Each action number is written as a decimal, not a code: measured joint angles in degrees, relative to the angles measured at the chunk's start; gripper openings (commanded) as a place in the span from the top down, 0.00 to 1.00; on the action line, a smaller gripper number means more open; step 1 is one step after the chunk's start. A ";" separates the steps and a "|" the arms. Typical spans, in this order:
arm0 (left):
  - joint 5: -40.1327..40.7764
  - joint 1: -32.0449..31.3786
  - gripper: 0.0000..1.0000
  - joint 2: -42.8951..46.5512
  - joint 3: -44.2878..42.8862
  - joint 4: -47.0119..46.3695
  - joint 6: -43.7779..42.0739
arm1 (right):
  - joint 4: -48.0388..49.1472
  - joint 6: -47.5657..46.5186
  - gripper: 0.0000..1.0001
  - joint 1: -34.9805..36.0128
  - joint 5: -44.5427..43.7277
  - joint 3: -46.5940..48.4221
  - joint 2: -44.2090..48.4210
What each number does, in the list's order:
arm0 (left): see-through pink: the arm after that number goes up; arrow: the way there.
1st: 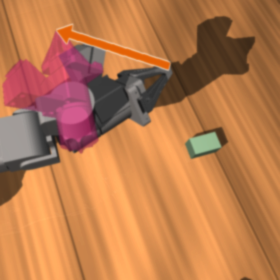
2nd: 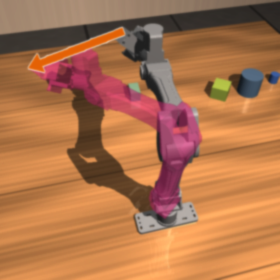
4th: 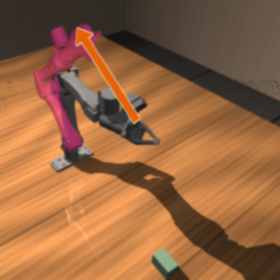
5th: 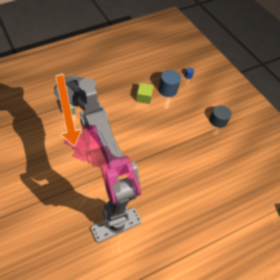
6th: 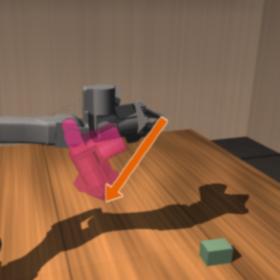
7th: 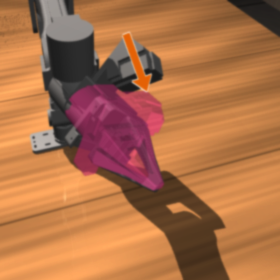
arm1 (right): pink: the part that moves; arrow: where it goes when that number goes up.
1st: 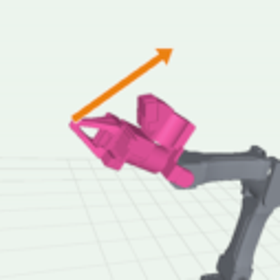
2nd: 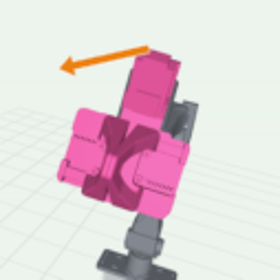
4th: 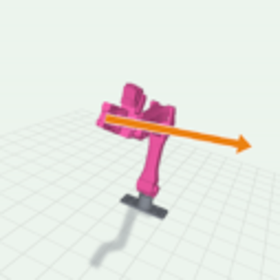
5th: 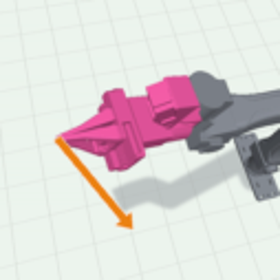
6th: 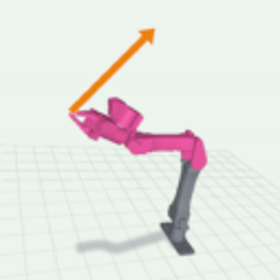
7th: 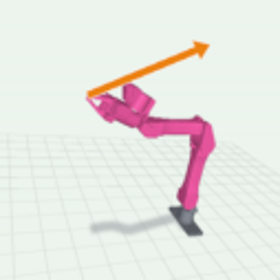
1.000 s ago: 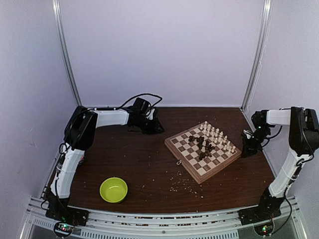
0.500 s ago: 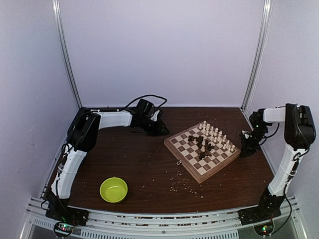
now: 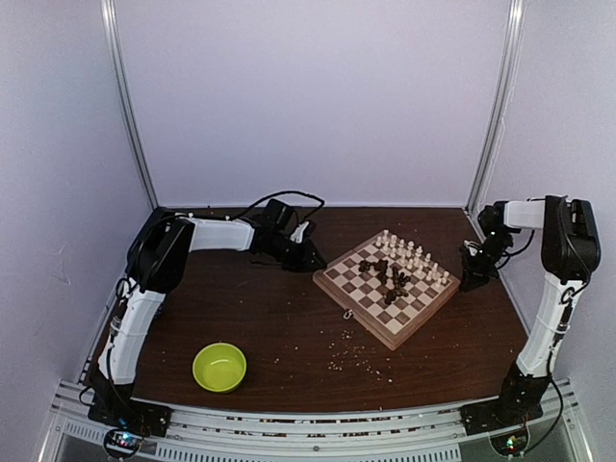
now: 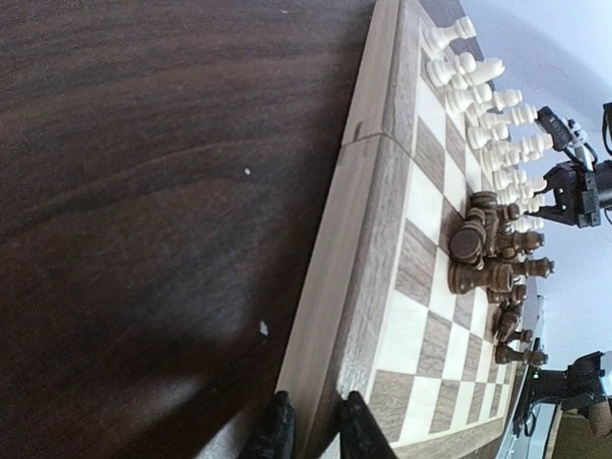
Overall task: Set up the chess pieces on the board
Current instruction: Move the chessboard to the center of the board.
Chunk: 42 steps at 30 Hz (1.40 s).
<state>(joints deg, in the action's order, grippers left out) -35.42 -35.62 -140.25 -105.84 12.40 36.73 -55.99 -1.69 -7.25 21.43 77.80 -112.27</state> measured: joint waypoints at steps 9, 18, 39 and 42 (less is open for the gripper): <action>-0.81 -0.09 0.80 3.45 5.53 -0.39 -1.75 | -0.11 0.44 0.87 3.87 0.11 2.91 -2.54; -0.70 -0.98 0.80 9.90 15.30 -0.46 -2.82 | -0.11 0.63 0.87 6.78 2.34 4.57 -3.65; 1.11 -4.24 0.79 21.55 31.50 -1.68 -4.55 | 0.11 1.09 0.86 12.26 5.27 6.67 -4.57; 1.49 -4.74 0.79 22.56 33.24 -1.64 -4.92 | 0.20 1.09 0.87 13.16 5.46 7.32 -4.76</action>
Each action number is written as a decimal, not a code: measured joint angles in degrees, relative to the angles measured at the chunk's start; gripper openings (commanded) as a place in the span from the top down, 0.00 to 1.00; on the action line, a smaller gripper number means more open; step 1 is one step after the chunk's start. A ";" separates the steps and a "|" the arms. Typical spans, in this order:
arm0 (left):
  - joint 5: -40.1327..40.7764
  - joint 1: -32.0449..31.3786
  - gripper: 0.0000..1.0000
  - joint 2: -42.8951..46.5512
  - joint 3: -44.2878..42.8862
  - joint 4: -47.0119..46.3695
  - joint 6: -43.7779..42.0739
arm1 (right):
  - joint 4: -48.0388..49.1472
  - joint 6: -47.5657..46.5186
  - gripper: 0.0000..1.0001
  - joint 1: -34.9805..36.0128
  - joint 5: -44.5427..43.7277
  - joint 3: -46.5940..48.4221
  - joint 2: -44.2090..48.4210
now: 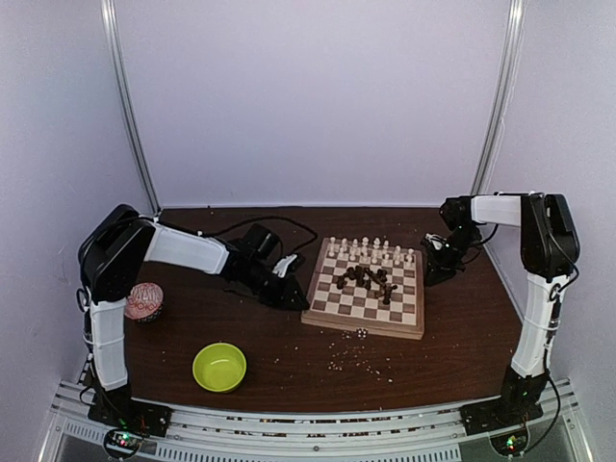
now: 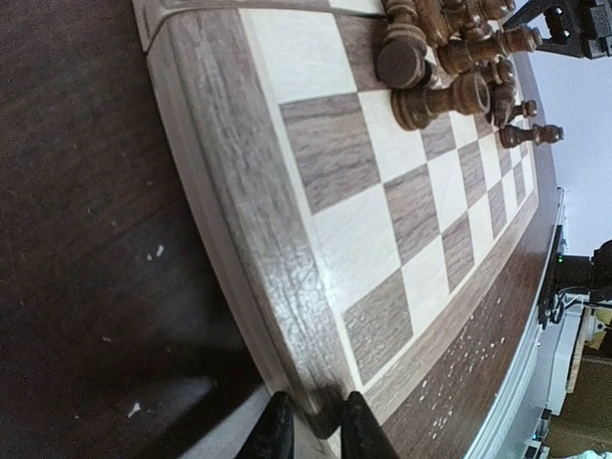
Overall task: Set up the chess pieces on the board
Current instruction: Move the chessboard to the center of the board.
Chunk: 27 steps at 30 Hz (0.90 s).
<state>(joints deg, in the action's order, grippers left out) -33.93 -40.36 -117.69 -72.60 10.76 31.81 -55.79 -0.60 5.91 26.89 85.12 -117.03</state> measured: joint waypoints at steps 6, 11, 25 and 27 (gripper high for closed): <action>0.39 -0.96 0.79 2.49 3.56 0.02 -0.92 | 0.02 -0.17 0.86 1.84 0.39 0.02 -0.07; 0.74 -1.64 0.78 4.83 6.12 1.18 -2.38 | -0.02 -0.63 0.87 3.85 0.96 0.02 -0.07; 4.37 -2.32 0.78 14.05 14.19 7.08 -5.66 | 0.11 -1.16 0.86 11.80 2.23 -1.92 0.63; 5.11 -2.40 0.78 15.45 15.02 7.89 -6.32 | 0.04 -1.18 0.85 12.46 2.67 -3.06 1.25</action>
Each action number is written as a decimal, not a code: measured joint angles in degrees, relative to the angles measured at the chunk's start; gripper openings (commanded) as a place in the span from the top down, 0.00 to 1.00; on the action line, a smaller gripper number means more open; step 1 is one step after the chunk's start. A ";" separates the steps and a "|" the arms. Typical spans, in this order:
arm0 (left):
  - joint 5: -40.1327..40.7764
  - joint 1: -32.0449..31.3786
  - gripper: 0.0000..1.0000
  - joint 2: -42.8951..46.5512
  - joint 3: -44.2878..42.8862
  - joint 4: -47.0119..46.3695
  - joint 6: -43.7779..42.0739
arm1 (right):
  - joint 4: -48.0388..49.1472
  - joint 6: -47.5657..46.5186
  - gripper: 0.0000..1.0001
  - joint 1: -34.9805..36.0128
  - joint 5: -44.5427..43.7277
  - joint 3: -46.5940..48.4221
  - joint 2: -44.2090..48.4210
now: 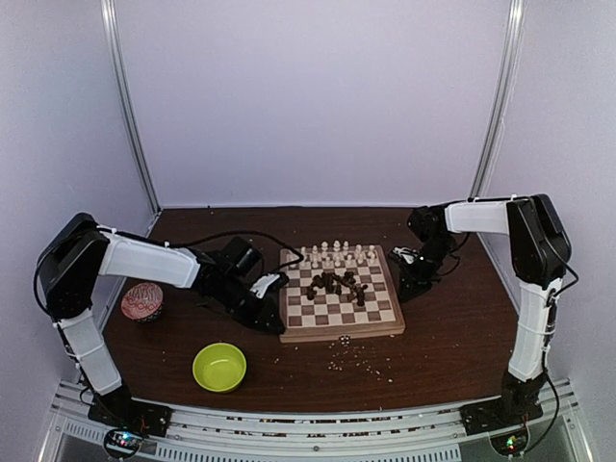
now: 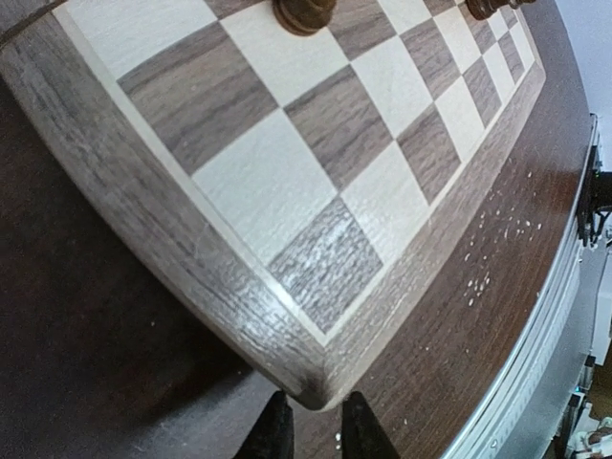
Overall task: Set up the chess pieces on the board
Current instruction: Move the chessboard to the center of the board.
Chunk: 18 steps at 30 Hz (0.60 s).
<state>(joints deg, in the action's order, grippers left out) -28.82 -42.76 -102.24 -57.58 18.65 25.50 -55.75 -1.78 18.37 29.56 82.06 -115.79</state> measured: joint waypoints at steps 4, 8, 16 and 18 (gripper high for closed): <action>1.70 -0.22 0.75 2.47 0.48 2.29 -1.31 | -0.39 -0.98 0.75 -0.24 -0.02 -0.72 2.58; 3.61 -0.22 0.69 5.86 0.28 6.08 -3.17 | -1.66 -2.97 0.50 -2.38 -1.01 0.50 7.69; 11.45 -0.35 0.47 10.40 -5.18 9.62 -7.63 | -0.98 -11.89 0.09 -0.55 -4.55 9.73 18.34; 14.21 -0.37 0.44 10.78 -6.25 8.39 -7.67 | -0.24 -14.10 0.19 2.69 -4.94 12.07 18.91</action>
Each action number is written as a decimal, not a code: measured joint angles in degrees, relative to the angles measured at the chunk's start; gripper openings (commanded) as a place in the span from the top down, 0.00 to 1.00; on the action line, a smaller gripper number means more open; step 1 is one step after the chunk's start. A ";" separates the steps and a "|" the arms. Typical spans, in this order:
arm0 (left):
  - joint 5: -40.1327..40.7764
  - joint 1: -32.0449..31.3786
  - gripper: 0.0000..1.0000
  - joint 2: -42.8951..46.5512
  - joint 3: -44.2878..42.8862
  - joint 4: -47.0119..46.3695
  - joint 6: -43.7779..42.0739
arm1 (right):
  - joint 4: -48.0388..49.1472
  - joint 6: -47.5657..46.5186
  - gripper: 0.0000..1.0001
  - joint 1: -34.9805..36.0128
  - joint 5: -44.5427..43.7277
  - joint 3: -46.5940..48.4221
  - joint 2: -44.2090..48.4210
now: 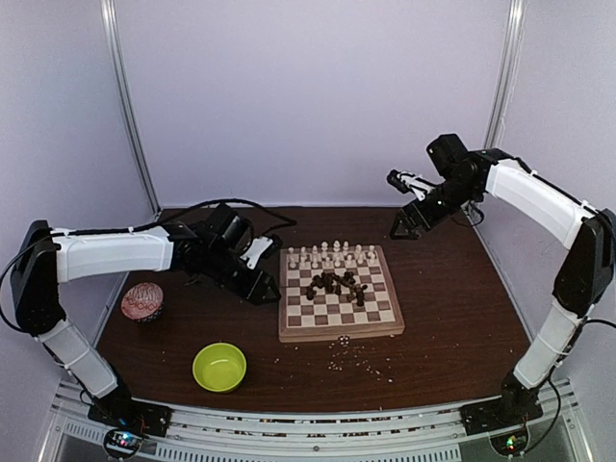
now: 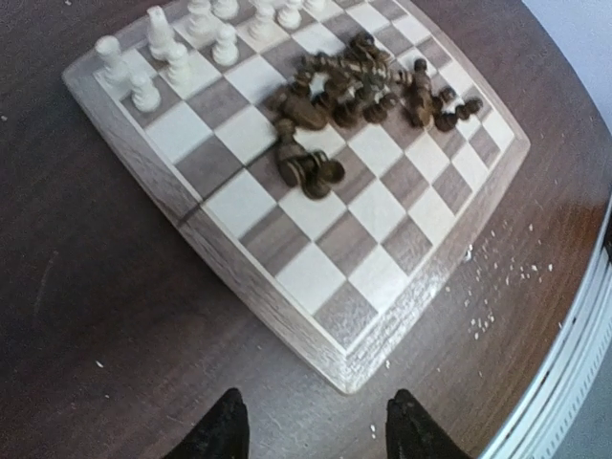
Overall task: Set up the chess pieces on the board
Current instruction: Move the chessboard to the center of the board, then pick up the chess pile from the chessboard.
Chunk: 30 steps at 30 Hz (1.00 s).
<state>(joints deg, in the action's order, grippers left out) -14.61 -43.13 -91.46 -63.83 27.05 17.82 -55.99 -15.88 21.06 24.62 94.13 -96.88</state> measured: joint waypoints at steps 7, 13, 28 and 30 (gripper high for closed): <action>7.78 0.72 0.43 1.03 -0.37 -5.92 3.85 | -0.24 -5.03 0.45 10.73 -1.18 9.57 -10.36; 10.05 2.36 0.46 3.15 1.60 -11.39 8.17 | -2.29 -4.72 0.49 16.41 -5.64 18.32 -24.98; 9.86 2.43 0.48 3.41 7.28 -15.50 12.35 | -4.15 -2.25 0.63 19.43 -9.07 22.73 -30.80; 9.84 2.43 0.48 3.41 7.28 -15.76 12.37 | -4.26 -2.10 0.62 19.41 -9.01 22.73 -31.34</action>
<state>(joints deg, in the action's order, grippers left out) -4.78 -40.71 -88.05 -56.55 11.29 30.20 -60.25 -17.98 40.47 15.62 116.86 -128.22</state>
